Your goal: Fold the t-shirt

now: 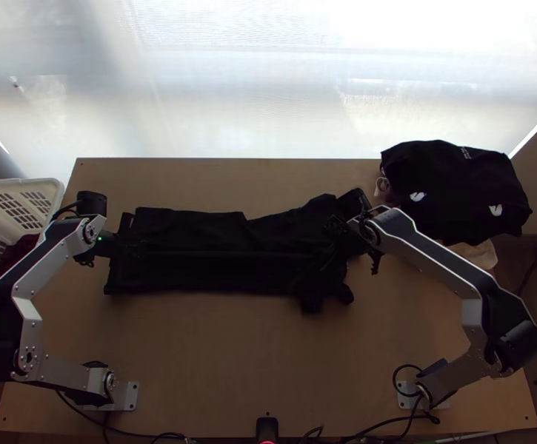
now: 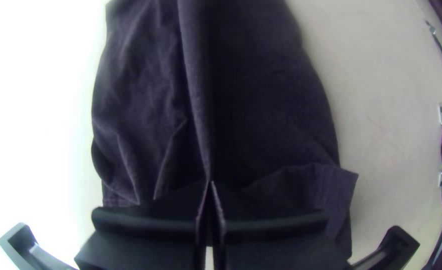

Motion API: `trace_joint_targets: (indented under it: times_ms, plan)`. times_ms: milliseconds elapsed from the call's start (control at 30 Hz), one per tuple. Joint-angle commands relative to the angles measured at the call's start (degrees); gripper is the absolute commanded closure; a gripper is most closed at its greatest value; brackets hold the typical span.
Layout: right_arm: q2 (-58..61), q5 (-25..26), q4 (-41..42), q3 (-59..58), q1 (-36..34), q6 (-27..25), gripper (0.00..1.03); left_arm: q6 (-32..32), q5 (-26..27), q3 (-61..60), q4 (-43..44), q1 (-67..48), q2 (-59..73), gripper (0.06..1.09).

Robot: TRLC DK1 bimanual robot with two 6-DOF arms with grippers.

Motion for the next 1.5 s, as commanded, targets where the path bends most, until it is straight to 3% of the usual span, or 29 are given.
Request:
trace_joint_targets:
  times_ms: [0,433,600,633,667,700,733,767,967,1167,1367,1467]
  plan:
    - [3.29,0.12,0.09,4.38,-0.83,1.25,1.00,0.58,-0.93,-1.13,2.51,-0.33,1.48,1.05]
    - [11.99,1.08,3.78,9.65,-2.32,3.00,1.00,0.31,-1.46,-3.94,10.60,0.37,4.20,1.05]
    - [14.54,1.52,3.69,9.65,-3.47,5.38,0.72,-2.23,-1.37,-4.47,14.38,-0.07,4.82,1.04]
    - [14.62,1.52,3.69,9.39,-3.47,5.55,0.71,-3.03,-1.28,-4.55,15.26,-0.15,4.82,0.95]
    - [14.62,1.52,3.69,9.13,-3.47,5.55,0.70,-4.08,-1.28,-4.47,16.22,-0.24,4.82,0.65]
    - [14.62,1.52,3.69,9.04,-3.47,5.64,0.66,-5.13,-1.37,-4.20,16.58,-0.24,4.64,0.26]
    - [14.54,1.61,3.69,9.04,-3.47,5.90,0.59,-5.93,-1.28,-3.76,16.49,-0.33,4.29,0.09]
    - [14.36,1.70,3.34,9.04,-3.47,6.17,0.56,-6.45,-1.11,-3.32,16.49,-0.42,3.68,0.10]
    - [11.02,1.70,2.11,8.86,-3.47,6.87,0.55,-12.69,2.41,-2.36,15.61,-2.79,-5.46,0.10]
    - [5.66,2.84,-0.26,9.21,-3.99,7.40,0.37,-17.18,5.40,-1.30,13.85,-3.67,-14.34,0.10]
    - [2.06,3.54,-1.49,7.63,-5.05,7.84,0.32,-11.81,7.33,-3.85,13.76,4.77,-14.52,0.10]
    - [0.39,3.54,-2.29,7.28,-4.79,8.10,0.28,-12.78,8.56,-3.06,10.86,7.23,-15.75,0.10]
